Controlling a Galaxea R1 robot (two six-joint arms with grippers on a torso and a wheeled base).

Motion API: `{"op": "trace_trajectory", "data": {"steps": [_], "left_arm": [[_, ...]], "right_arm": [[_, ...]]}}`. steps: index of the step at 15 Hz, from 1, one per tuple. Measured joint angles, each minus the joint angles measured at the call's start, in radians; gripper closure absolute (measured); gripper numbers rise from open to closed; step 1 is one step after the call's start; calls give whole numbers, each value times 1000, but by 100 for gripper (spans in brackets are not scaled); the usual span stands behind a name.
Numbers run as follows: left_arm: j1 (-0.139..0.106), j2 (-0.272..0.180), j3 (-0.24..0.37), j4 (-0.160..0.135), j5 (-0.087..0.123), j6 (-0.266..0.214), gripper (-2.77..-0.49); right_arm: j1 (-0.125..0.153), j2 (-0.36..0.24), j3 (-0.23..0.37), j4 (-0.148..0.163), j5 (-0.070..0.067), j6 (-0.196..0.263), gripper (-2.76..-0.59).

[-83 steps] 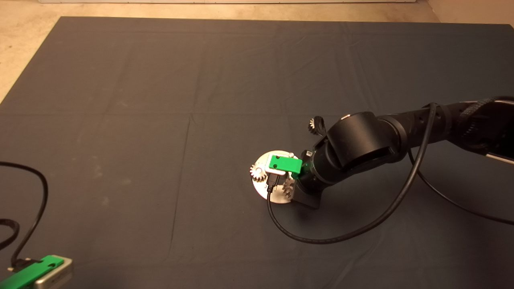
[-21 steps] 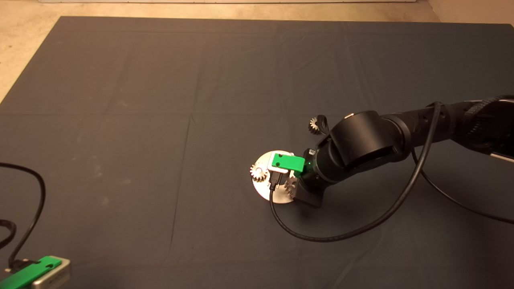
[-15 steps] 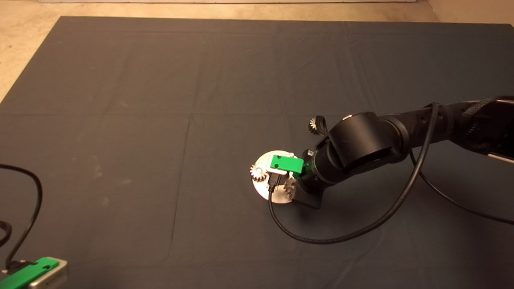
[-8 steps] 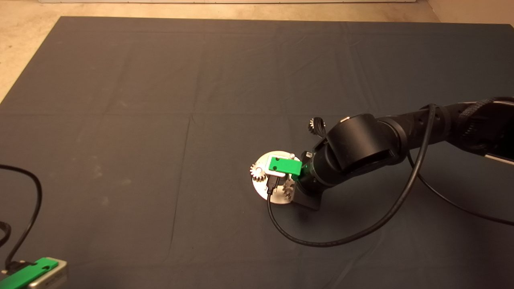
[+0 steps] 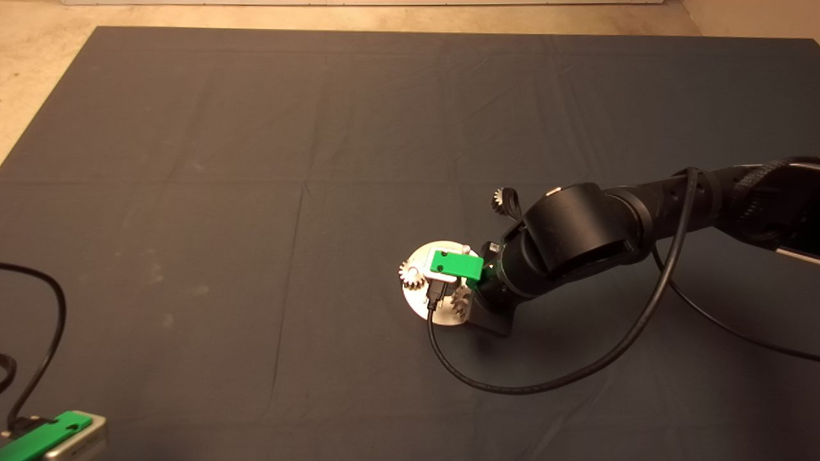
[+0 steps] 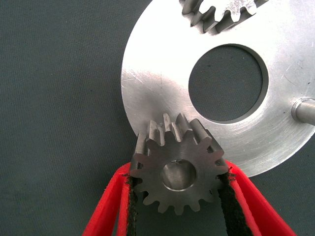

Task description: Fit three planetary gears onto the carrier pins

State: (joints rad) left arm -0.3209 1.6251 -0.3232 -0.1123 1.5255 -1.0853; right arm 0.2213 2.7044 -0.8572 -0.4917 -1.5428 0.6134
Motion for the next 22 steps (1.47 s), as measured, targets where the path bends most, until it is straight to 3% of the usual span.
{"op": "trace_trajectory", "data": {"steps": [22], "left_arm": [[0,-5,0,0,0,2,-204]], "right_arm": [[-18,8,40,-5,-1,16,-95]]}}
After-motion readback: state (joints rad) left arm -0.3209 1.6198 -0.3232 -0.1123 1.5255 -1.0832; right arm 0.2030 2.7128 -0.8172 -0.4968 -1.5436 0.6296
